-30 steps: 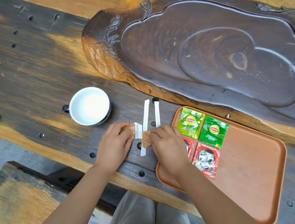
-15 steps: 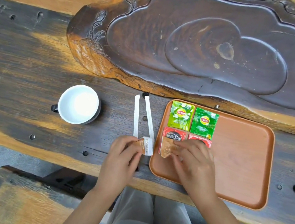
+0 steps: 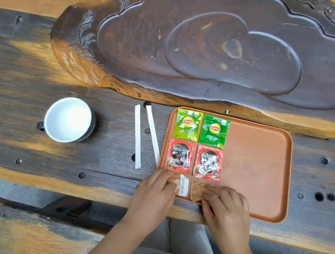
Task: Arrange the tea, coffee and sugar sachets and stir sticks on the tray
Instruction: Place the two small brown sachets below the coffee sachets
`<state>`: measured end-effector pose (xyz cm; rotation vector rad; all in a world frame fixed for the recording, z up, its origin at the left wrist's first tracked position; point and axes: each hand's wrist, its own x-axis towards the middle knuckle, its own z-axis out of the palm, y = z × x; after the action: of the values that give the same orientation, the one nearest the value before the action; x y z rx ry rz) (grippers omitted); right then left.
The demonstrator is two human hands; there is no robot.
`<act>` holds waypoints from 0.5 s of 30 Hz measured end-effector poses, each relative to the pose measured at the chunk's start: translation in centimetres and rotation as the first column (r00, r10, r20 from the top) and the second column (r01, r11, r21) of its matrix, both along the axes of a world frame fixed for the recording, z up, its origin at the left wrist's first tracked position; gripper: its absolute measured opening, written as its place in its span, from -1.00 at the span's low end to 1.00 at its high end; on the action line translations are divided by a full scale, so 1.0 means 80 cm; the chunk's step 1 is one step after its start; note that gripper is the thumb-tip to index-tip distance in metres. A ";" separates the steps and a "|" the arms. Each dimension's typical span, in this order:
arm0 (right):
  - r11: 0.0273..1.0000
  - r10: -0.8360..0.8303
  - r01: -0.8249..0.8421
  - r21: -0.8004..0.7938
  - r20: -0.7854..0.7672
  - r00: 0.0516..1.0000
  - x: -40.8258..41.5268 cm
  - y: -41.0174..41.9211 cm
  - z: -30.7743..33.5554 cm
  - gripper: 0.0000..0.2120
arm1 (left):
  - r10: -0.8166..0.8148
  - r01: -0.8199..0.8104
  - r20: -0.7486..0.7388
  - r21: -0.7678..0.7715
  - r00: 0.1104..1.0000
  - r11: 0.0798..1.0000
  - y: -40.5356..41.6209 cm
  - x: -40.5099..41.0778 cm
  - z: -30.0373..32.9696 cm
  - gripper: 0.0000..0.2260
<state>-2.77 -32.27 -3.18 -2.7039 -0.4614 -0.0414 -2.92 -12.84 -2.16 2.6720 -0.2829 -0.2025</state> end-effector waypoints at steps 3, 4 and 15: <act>1.000 0.004 -0.004 -0.003 -0.024 1.000 -0.009 0.002 0.001 -0.77 | -0.001 0.001 -0.004 -0.009 1.000 1.000 0.002 -0.009 0.005 -0.81; 1.000 0.019 -0.019 0.003 -0.032 0.999 -0.013 0.002 0.002 -0.74 | -0.014 0.014 -0.004 -0.011 1.000 1.000 0.002 -0.012 0.005 -0.78; 0.988 0.120 -0.136 -0.078 -0.183 0.976 -0.037 -0.008 -0.001 -0.59 | -0.098 0.100 -0.028 0.072 0.995 0.992 0.005 -0.037 -0.010 -0.66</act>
<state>-5.72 -32.89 -3.26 -2.7267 -0.5940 0.2613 -5.91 -12.44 -2.96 2.7286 -0.4079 -0.2807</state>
